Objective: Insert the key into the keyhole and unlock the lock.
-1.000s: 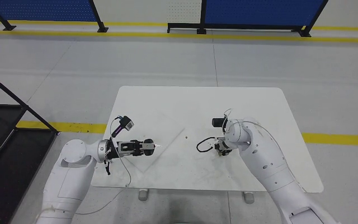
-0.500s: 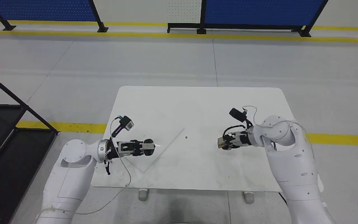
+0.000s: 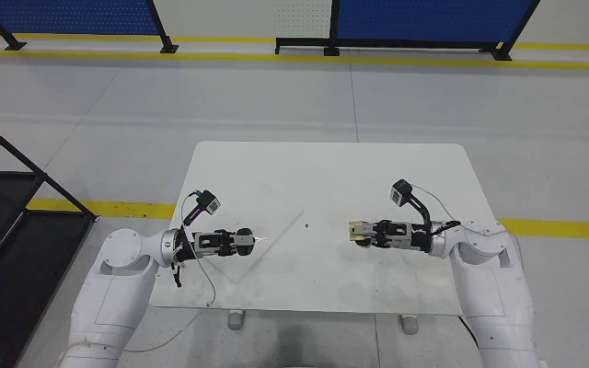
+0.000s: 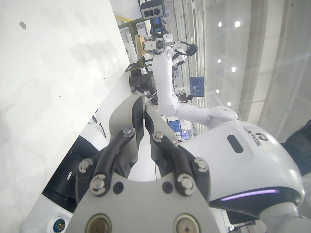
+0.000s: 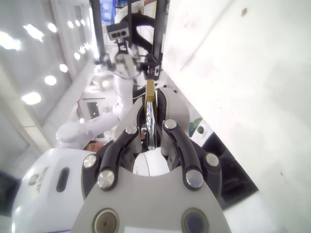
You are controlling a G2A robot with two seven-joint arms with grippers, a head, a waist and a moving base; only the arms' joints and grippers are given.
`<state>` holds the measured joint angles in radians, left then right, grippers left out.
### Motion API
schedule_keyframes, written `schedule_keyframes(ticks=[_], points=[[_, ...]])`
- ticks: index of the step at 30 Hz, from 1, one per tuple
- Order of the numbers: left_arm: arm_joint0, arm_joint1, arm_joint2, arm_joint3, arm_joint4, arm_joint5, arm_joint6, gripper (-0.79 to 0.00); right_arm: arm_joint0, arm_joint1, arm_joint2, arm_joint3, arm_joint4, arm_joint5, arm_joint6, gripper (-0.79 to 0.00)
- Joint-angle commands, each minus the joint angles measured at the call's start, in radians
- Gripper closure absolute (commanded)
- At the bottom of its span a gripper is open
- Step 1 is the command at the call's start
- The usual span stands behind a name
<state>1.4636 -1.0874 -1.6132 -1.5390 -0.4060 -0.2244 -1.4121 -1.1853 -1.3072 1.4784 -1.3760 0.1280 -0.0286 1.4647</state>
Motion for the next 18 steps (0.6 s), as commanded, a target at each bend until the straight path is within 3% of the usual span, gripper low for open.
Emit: schedule_keyframes(ticks=[1,18], points=[[0.000,0.000,0.000,0.000,0.000,0.000,0.000,0.000,-0.004,0.002,0.000,-0.004,0.036,-0.014,-0.005,0.000],[0.000,0.000,0.000,0.000,0.000,0.000,0.000,0.000,-0.018,0.012,-0.011,-0.036,0.046,-0.030,-0.020,0.000]])
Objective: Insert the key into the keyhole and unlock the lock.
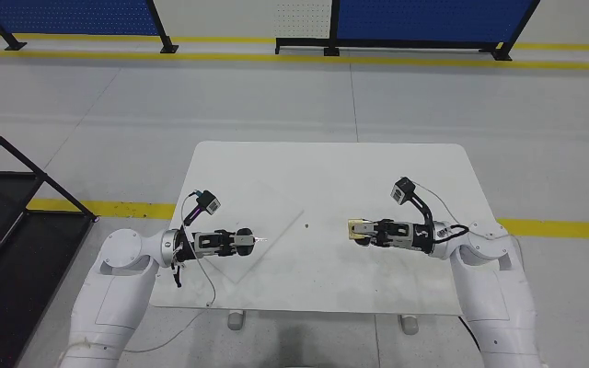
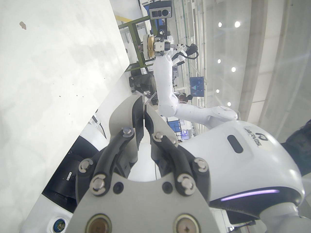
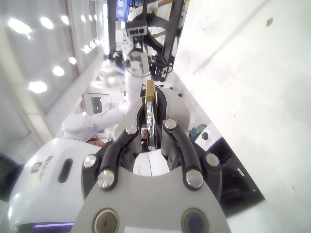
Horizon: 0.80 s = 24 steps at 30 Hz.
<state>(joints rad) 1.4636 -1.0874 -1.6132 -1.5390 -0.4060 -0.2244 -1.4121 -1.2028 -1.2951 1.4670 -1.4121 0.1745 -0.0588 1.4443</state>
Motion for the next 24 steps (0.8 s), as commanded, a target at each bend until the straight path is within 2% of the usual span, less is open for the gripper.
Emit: schedule_keyframes(ticks=[1,6,24], points=[[0.000,0.000,0.000,0.000,0.000,0.000,0.000,0.000,0.000,0.000,0.000,0.000,0.000,0.000,0.000,0.000],[0.000,0.000,0.000,0.000,0.000,0.000,0.000,0.000,-0.020,0.001,-0.015,-0.008,0.038,-0.021,-0.068,0.000],[0.000,0.000,0.000,0.000,0.000,0.000,0.000,0.000,-0.023,0.010,-0.099,-0.009,0.115,-0.064,-0.172,0.000]])
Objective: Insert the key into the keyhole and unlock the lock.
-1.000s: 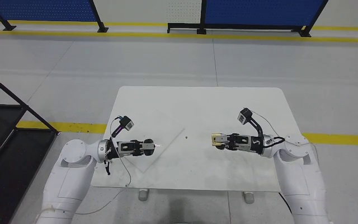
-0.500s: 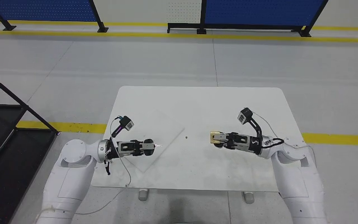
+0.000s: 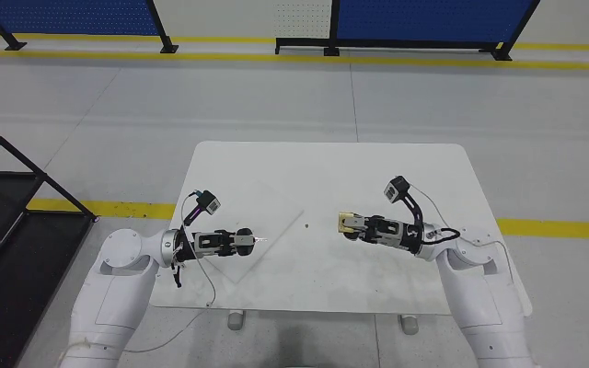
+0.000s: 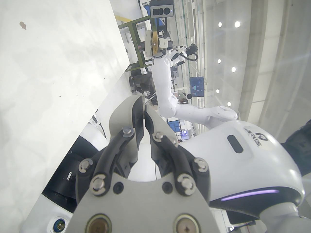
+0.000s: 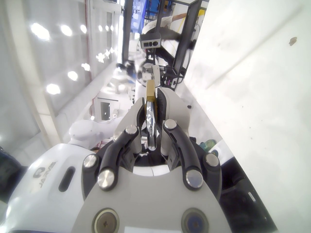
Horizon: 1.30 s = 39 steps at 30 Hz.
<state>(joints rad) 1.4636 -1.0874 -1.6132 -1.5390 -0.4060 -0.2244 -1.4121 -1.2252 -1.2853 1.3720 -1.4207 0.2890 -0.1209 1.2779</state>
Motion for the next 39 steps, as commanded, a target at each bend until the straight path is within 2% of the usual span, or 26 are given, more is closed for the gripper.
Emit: schedule_keyframes(ticks=[1,20,23,31,35,39], points=[[0.000,0.000,0.000,0.000,0.000,0.000,0.000,0.000,-0.001,0.002,-0.007,-0.002,-0.003,-0.005,-0.010,0.000],[0.001,0.000,0.001,0.000,0.000,0.001,0.008,0.000,-0.001,0.002,-0.008,-0.002,-0.005,-0.006,-0.011,0.000],[0.021,-0.004,0.026,-0.015,-0.026,0.005,0.060,0.000,-0.001,0.002,-0.008,-0.002,-0.005,-0.006,-0.011,0.000],[0.071,-0.021,0.119,-0.067,-0.047,-0.068,0.245,0.000,-0.001,0.002,-0.008,-0.002,-0.005,-0.006,-0.011,0.000],[0.050,-0.026,0.162,-0.057,-0.044,-0.080,0.286,0.000,-0.001,0.002,-0.008,-0.002,-0.005,-0.006,-0.011,0.000],[-0.002,-0.033,0.211,-0.019,-0.041,-0.090,0.307,0.000,-0.001,0.002,-0.008,-0.002,-0.005,-0.006,-0.011,0.000]])
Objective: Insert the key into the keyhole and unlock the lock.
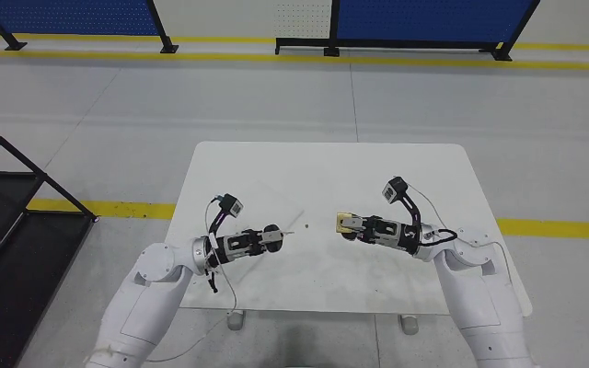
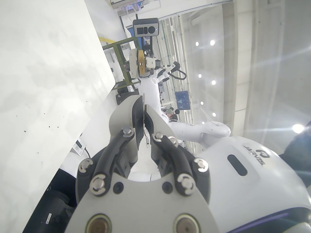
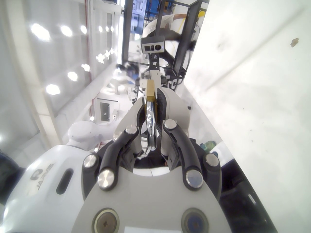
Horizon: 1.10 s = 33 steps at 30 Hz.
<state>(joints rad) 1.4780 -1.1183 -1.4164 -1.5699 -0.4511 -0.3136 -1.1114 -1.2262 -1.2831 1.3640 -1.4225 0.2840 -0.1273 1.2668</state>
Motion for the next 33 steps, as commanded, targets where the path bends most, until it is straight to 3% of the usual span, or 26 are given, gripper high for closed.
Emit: schedule_keyframes(ticks=[1,7,15,20,33], points=[[-0.030,-0.003,0.026,0.021,0.008,-0.001,0.012,0.000,0.000,0.000,0.000,0.000,0.000,0.000,0.000,0.000],[-0.093,-0.011,0.094,0.038,0.025,0.004,0.021,0.000,0.000,0.000,0.000,0.000,0.000,0.000,0.000,0.000],[-0.122,-0.016,0.143,0.021,0.049,0.052,0.069,0.000,0.000,0.000,0.000,0.000,0.000,0.000,0.000,0.000],[-0.133,-0.017,0.160,0.016,0.065,0.104,0.105,0.000,0.000,0.000,0.000,0.000,0.000,0.000,0.000,0.000],[-0.135,-0.016,0.159,0.011,0.078,0.096,0.113,0.000,0.000,0.000,0.000,0.000,0.000,0.000,0.000,0.000]])
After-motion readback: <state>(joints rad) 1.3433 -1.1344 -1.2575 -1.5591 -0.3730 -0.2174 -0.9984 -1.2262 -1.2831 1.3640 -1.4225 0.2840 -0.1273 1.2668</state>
